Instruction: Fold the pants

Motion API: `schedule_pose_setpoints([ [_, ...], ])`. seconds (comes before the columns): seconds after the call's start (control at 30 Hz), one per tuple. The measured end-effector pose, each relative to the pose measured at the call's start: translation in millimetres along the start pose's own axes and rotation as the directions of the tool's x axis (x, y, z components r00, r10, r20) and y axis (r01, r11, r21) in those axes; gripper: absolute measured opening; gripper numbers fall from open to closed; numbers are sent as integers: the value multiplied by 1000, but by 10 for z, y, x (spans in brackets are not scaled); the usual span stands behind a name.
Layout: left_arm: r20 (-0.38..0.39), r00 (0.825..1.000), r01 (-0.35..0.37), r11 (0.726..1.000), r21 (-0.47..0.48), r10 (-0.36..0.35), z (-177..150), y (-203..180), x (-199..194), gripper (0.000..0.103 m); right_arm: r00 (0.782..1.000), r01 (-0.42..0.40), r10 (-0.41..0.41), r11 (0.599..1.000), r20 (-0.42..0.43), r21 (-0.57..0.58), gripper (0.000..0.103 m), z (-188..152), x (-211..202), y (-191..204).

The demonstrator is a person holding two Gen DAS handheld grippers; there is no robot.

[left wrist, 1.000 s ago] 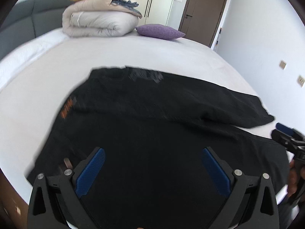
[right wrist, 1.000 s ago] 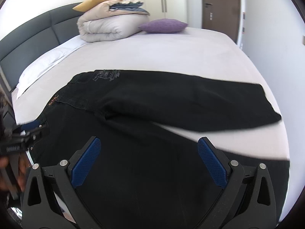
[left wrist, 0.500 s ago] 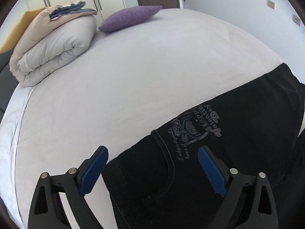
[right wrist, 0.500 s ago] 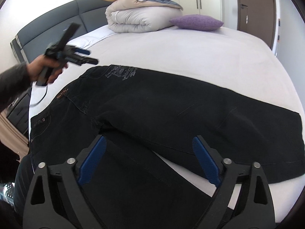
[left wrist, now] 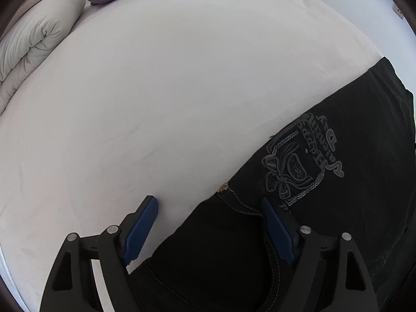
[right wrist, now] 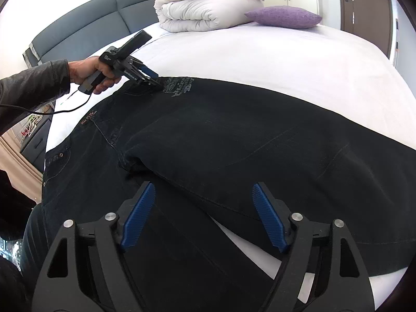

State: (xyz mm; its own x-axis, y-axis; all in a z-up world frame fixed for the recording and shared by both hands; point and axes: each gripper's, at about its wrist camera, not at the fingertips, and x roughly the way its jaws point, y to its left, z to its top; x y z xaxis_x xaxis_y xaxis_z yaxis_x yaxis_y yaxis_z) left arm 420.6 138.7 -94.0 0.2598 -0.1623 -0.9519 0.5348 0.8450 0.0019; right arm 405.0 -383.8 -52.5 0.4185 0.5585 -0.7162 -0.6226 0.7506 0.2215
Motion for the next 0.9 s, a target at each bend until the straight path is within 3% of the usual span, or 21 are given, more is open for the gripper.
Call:
schedule_pose_setpoints([
  [0.1,19,1000,18,1000,-13,-18,-6,28,-23,62,1000,-4,4,1000,-7,-25,71,27,3,34],
  [0.17,39,999,33,999,-19,-32,-61,-31,-92,33,1000,0,0,999,-6,-38,70,85,15,86],
  [0.23,52,998,21,1000,-7,-20,-84,-93,-154,12,1000,4,-4,998,4,-55,68,171,14,137],
  [0.27,64,998,-15,1000,10,14,-117,-160,-199,9,1000,9,-8,998,9,-67,68,221,14,159],
  [0.37,139,986,-91,996,22,88,-246,-297,-416,6,999,6,-2,994,32,-109,68,464,-1,215],
  [0.53,278,948,-168,985,23,156,-634,-535,-902,6,997,45,-30,974,69,-222,68,905,72,457],
  [0.73,353,918,-200,979,26,179,-1040,-1008,-1075,6,999,48,-38,928,32,-369,65,1287,497,903],
  [0.9,378,911,-183,983,8,166,-1076,-905,-1138,6,992,93,-123,883,-37,-460,55,1393,901,1058],
])
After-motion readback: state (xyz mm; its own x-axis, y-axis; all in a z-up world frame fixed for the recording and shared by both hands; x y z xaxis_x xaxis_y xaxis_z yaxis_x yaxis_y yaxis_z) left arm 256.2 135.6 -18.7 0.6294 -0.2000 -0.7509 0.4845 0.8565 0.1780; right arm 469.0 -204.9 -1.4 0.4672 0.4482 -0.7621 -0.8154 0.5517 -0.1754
